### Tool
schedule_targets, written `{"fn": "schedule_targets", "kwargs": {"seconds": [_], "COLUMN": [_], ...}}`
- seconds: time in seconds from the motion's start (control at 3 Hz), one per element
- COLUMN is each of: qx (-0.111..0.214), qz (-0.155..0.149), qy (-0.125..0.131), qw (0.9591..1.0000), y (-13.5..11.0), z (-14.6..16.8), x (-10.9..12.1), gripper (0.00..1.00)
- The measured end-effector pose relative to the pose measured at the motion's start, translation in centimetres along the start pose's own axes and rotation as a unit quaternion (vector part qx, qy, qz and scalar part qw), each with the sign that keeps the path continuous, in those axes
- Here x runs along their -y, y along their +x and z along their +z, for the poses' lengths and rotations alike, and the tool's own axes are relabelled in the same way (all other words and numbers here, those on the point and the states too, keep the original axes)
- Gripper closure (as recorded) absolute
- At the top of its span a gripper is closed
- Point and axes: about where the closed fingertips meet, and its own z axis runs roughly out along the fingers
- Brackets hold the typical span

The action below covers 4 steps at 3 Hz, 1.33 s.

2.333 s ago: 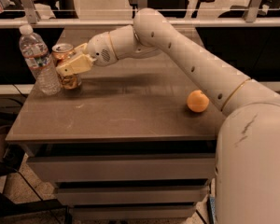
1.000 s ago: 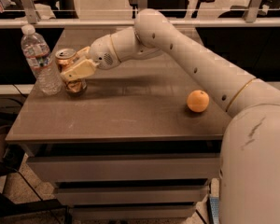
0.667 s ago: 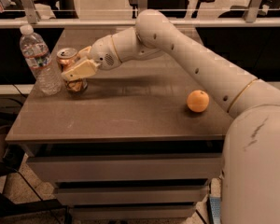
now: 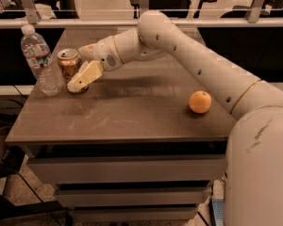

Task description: Move orange can near water bottle

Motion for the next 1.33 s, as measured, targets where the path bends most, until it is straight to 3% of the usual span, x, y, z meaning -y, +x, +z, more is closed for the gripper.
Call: {"fn": "schedule_targets", "kwargs": {"seconds": [0.33,0.67,1.0,1.33], "qx": [-0.002,0.004,0.022,0.023], "qz": [0.007,0.013,0.016,0.024], "qy": [0.028,0.091,0.169,0.193], "qw": [0.9996,0.9958,0.9852,0.9806], "y": [0.7,1.1,1.7,2.7], "z": [-2.6,-8.1,-14.9,-17.6], "x": [0.0,-0.6,-1.6,-1.6], "gripper": [0.0,0.0,0.0,0.0]}}
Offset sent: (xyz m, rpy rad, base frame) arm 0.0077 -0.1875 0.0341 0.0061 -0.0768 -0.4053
